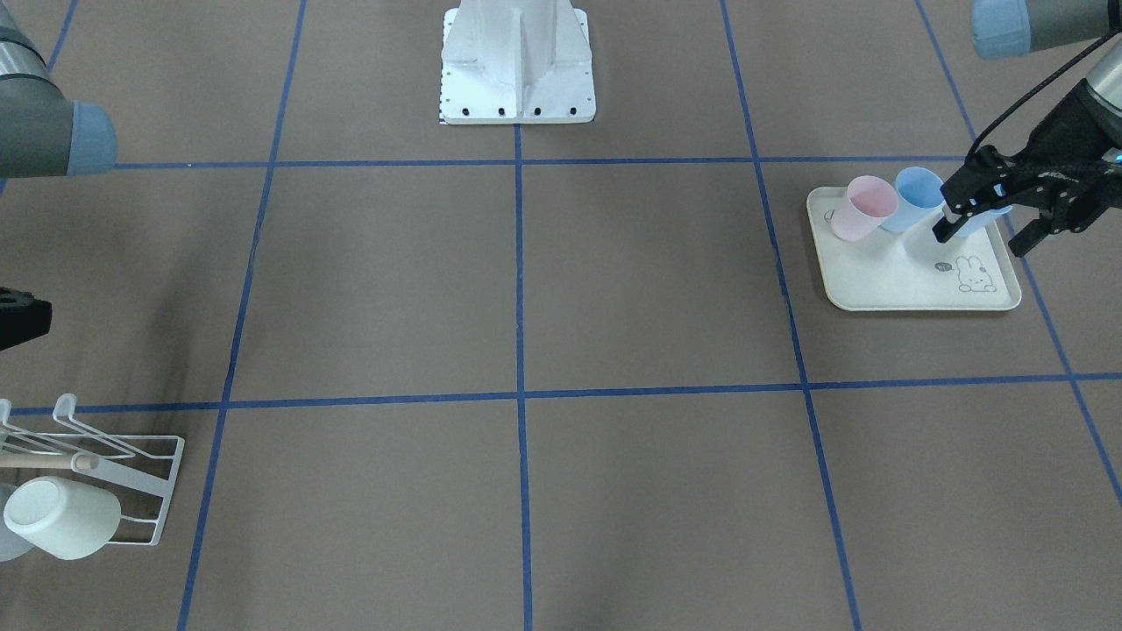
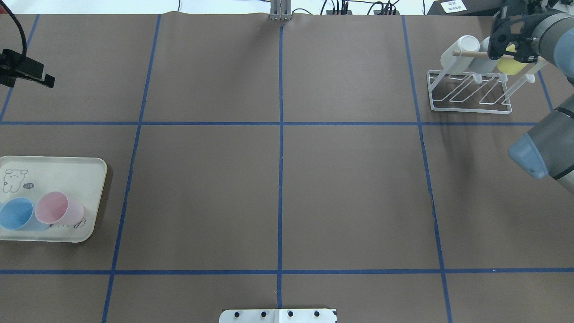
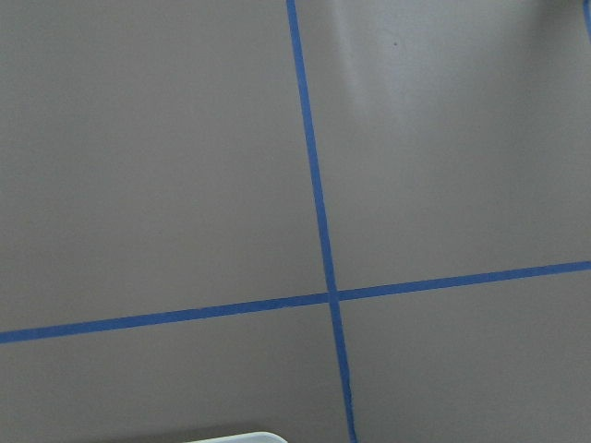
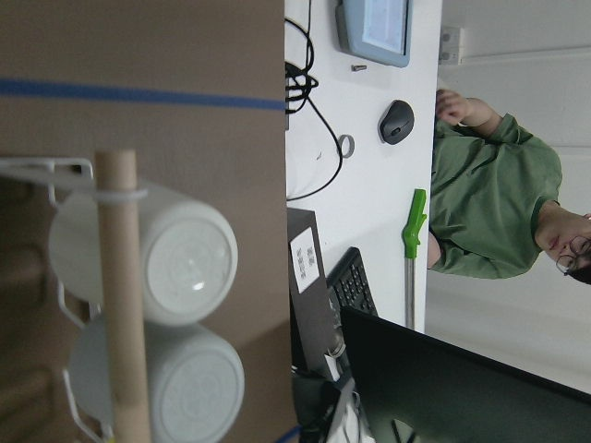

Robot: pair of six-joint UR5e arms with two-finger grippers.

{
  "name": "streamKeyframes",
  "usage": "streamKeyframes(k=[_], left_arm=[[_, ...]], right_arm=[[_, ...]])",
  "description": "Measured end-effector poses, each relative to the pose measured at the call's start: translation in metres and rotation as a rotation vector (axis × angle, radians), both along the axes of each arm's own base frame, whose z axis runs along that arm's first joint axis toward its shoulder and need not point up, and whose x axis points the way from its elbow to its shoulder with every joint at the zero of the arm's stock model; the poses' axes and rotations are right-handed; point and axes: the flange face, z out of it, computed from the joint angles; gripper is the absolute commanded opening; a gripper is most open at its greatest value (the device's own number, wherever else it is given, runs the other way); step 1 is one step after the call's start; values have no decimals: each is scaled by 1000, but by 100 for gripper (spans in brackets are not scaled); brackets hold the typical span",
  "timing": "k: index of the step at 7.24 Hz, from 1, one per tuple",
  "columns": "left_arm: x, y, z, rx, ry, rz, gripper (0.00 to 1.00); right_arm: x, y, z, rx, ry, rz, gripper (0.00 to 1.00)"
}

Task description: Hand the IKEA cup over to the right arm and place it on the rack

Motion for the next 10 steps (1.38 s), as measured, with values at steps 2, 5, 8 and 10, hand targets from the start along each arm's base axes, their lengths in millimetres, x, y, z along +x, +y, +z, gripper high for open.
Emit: streamKeyframes(k=[2, 5, 8, 10], left_arm=[[-10, 14, 45, 38, -106, 32, 100], [-30, 62, 125, 28, -195, 52, 100], [-50, 117, 192, -35, -222, 61, 100], [-54, 135, 231, -72, -217, 74, 100]], right_arm=[[-9, 16, -30, -157, -434, 132, 99], [-31, 42, -69, -356, -758, 201, 100], [-54, 66, -122, -673, -747, 105, 100], [-68, 82, -141, -739, -730, 66, 100]])
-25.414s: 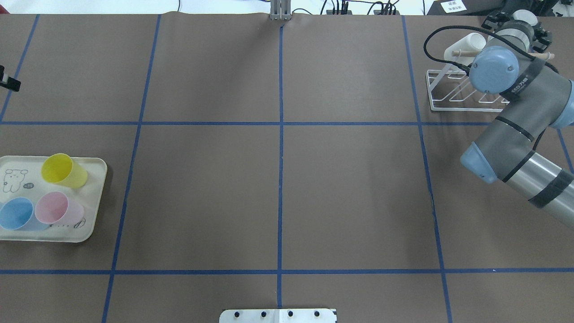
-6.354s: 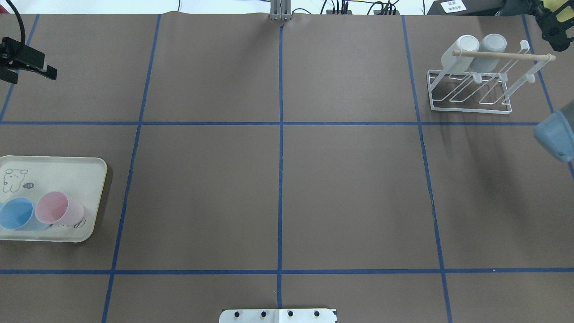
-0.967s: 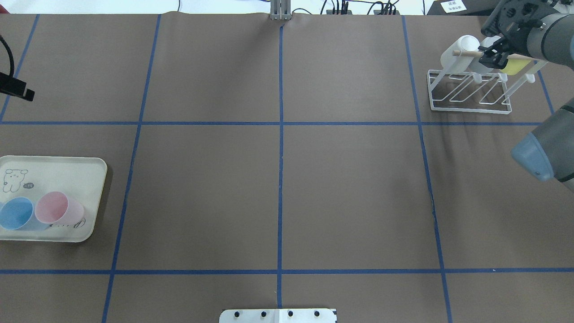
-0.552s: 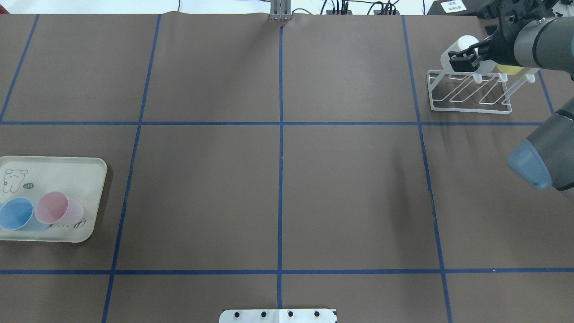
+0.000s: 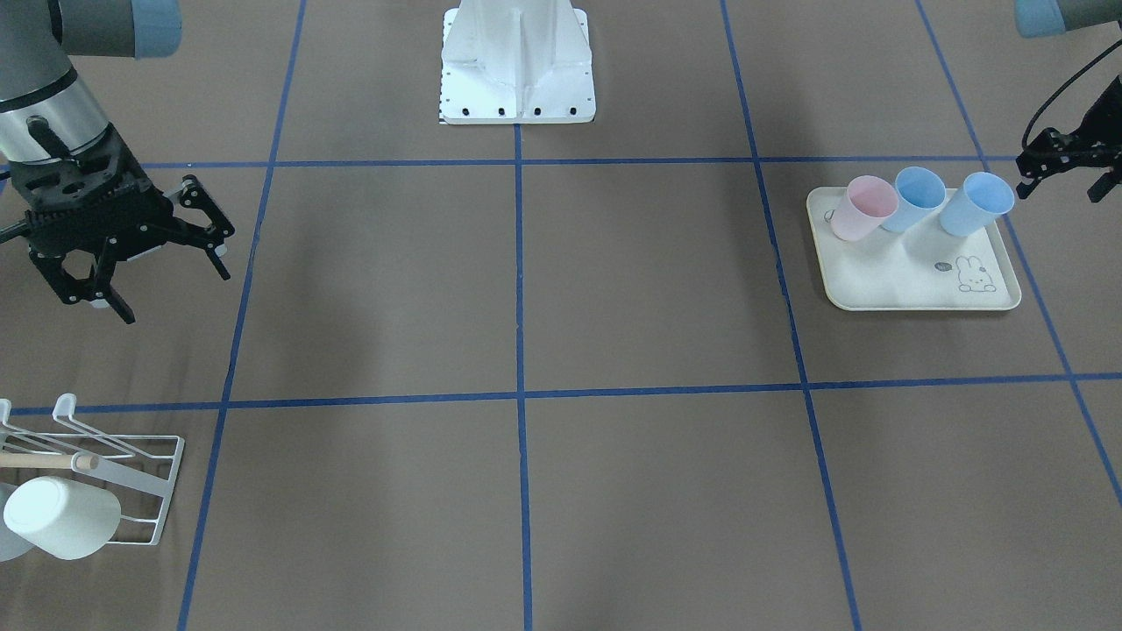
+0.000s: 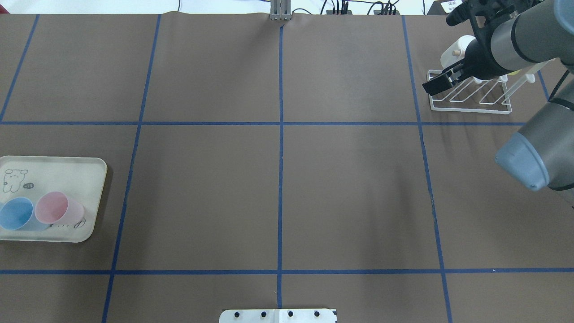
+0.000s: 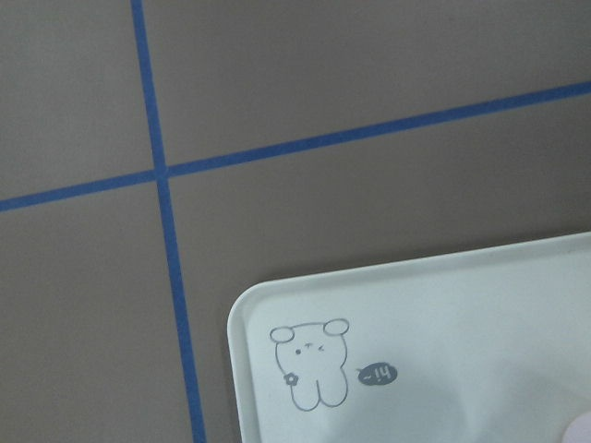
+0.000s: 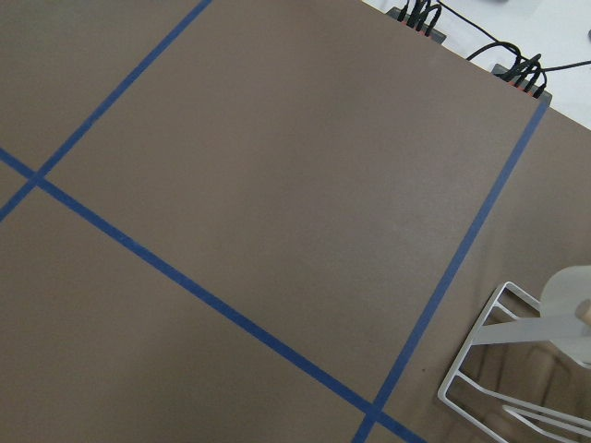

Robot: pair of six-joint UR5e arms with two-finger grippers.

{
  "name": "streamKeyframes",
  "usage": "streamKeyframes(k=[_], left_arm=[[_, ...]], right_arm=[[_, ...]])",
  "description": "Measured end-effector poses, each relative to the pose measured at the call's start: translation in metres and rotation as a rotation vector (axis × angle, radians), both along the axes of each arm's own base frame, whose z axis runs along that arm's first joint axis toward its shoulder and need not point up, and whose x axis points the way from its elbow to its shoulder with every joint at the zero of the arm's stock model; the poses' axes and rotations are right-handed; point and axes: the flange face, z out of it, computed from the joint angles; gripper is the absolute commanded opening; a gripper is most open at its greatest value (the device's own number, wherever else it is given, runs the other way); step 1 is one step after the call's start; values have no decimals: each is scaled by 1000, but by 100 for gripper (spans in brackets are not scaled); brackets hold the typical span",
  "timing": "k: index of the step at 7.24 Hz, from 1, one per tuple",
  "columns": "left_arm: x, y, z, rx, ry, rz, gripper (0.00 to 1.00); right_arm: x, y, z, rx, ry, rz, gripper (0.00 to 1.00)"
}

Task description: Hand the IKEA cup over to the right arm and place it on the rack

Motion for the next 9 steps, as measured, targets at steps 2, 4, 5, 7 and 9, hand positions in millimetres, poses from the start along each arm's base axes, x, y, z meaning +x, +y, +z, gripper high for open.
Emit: streamKeyframes(k=[2, 4, 5, 7, 9], left_arm=[[8, 9, 18, -41, 24, 33, 100], [19, 15, 27, -75, 51, 76, 98], [22, 17, 35, -91, 54, 89, 89], [24, 20, 45, -110, 53, 100, 64], [28, 22, 50, -125, 65, 120, 46]], right_arm=[[-6, 5, -2, -6, 0, -17, 100], [-6, 6, -1, -9, 1, -18, 100], [-7, 6, 0, -9, 3, -18, 100], [-6, 6, 1, -10, 4, -17, 100], [-7, 6, 2, -10, 6, -17, 100]])
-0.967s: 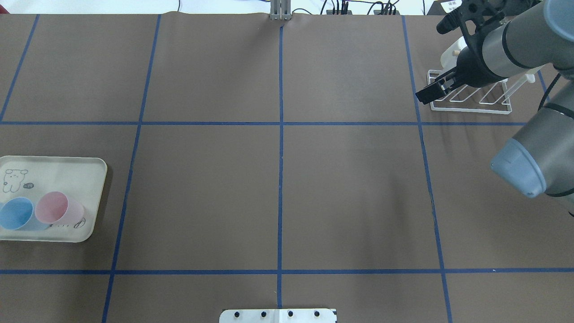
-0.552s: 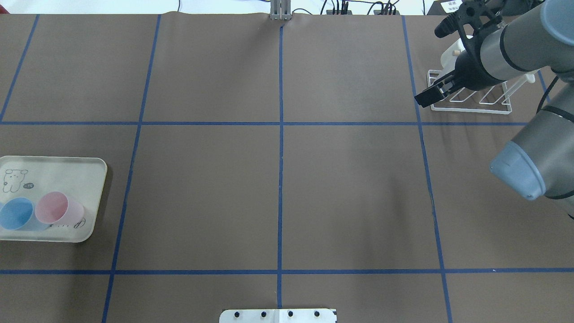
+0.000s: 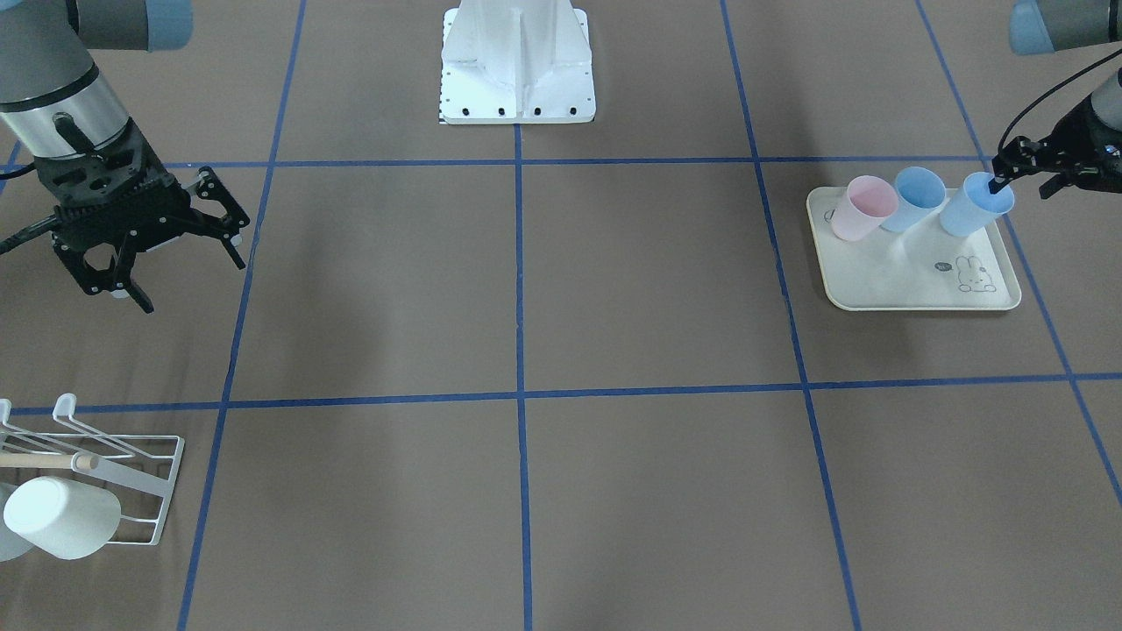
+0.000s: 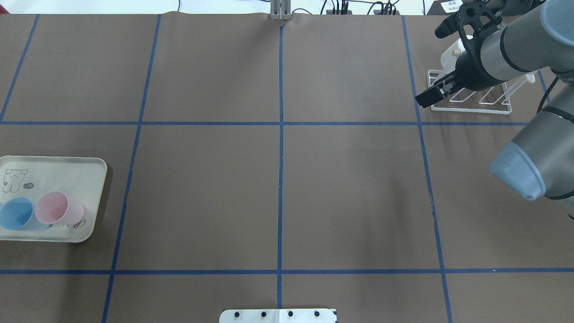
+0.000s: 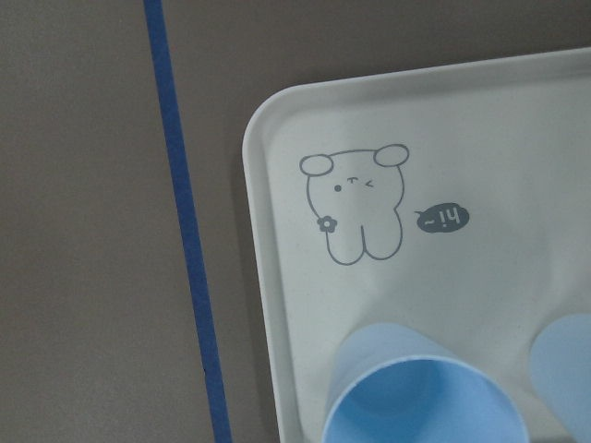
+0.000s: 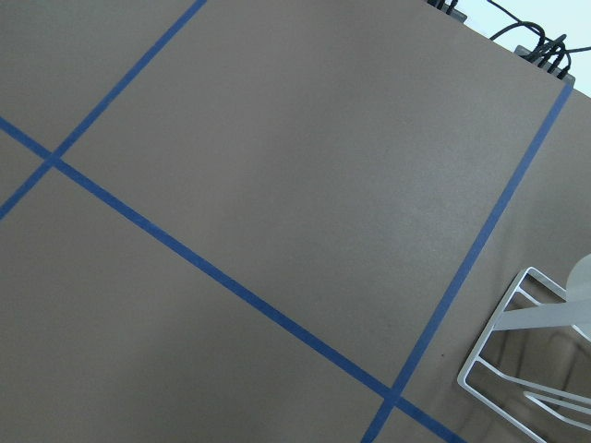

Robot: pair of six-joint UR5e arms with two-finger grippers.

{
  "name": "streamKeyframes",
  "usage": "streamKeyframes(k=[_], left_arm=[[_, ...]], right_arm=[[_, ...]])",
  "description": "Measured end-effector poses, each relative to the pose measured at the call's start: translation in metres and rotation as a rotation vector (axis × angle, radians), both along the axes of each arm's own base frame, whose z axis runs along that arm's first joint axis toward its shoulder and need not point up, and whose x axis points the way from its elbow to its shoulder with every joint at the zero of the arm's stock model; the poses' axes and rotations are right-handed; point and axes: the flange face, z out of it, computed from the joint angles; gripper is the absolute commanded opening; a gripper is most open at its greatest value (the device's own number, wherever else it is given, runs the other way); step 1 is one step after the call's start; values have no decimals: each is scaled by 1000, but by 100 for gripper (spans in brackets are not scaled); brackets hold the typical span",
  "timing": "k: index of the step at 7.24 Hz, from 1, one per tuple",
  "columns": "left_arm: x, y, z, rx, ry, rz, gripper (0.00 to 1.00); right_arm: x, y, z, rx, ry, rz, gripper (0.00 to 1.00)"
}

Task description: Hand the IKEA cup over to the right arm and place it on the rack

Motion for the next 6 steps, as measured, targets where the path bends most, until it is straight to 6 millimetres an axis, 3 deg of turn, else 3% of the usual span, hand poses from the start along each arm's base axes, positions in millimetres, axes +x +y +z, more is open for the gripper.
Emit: streamKeyframes(k=[2, 3, 4, 6], left_arm=[[7, 2, 1, -5, 7, 22, 31], [9, 2, 0, -5, 12, 27, 11], [10, 1, 0, -7, 17, 29, 0], [11, -1, -1, -6, 21, 31, 0]], right_arm=[[0, 0, 0, 0, 1, 1, 100], [0, 0, 0, 0, 1, 1, 100], [0, 0, 0, 1, 2, 2, 100], [-1, 0, -1, 2, 0, 0, 100]])
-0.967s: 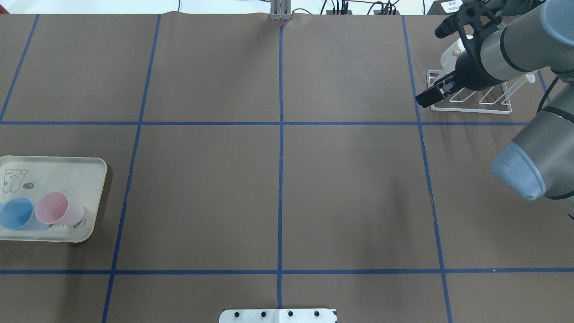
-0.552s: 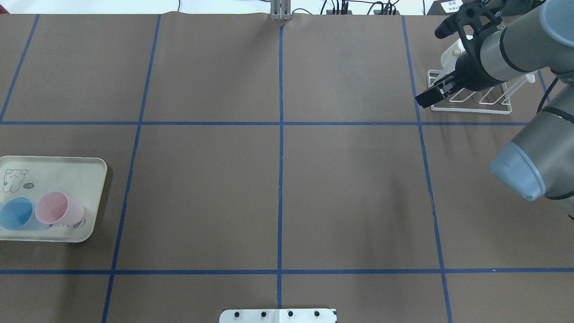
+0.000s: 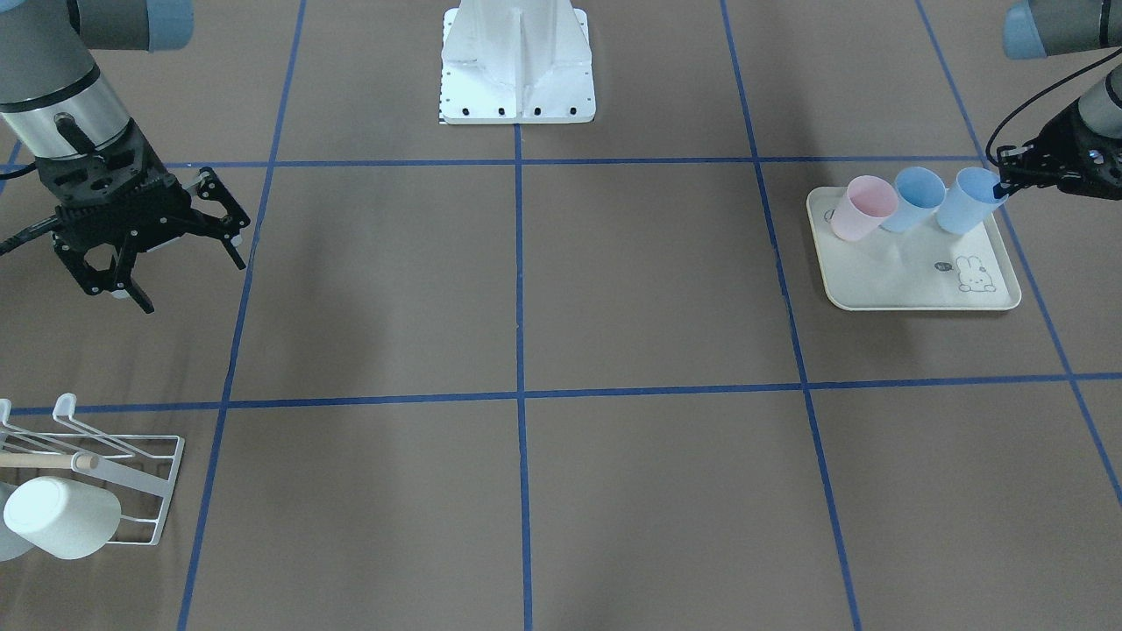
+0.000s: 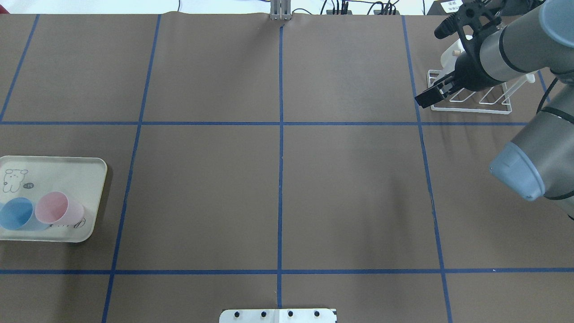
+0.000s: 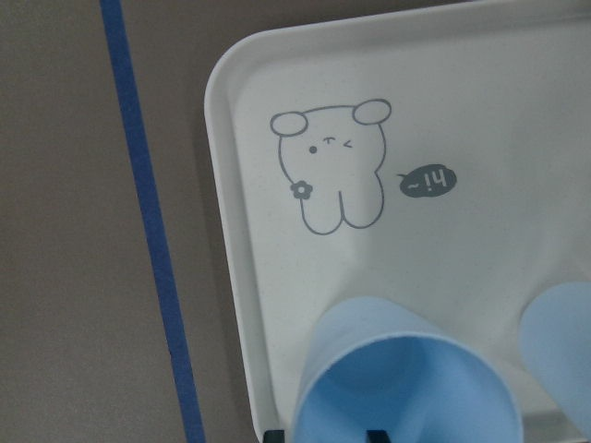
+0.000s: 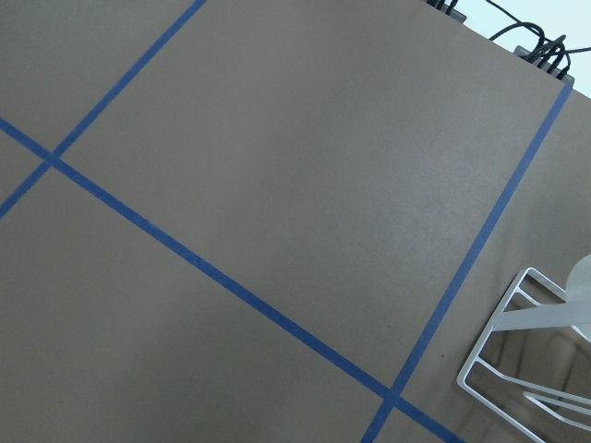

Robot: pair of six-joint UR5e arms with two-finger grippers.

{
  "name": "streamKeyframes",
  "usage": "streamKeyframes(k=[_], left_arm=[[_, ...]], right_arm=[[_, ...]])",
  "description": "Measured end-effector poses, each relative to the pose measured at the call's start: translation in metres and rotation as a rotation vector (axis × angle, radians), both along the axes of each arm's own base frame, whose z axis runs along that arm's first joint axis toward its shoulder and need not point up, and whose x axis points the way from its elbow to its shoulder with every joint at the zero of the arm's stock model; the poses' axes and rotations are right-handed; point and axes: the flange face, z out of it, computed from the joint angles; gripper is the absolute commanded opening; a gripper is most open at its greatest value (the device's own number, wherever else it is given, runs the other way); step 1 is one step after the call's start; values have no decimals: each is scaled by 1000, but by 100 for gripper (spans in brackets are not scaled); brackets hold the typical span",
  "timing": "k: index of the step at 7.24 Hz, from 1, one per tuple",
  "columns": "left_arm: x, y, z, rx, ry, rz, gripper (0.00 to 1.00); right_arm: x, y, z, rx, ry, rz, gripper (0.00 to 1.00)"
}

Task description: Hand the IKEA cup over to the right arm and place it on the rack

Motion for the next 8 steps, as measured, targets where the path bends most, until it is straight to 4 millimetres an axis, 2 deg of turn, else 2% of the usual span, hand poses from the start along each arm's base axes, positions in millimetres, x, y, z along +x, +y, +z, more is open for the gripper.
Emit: streamKeyframes(k=[3, 4, 6, 7, 8], left_arm=[[3, -5, -6, -5, 21, 4, 0], [-2, -8, -12, -4, 37, -10, 0], [-31, -22, -30, 12, 52, -94, 0], [-43, -41, -52, 14, 53, -140, 0], [-51, -72, -89, 11, 53, -184, 0]], right_arm=[[-1, 0, -4, 5, -5, -2, 100], [-1, -1, -5, 9, -7, -1, 100], [-1, -1, -10, 24, -13, 1, 100], [-2, -2, -16, 38, -15, 4, 100], [-4, -4, -24, 62, -22, 9, 100]])
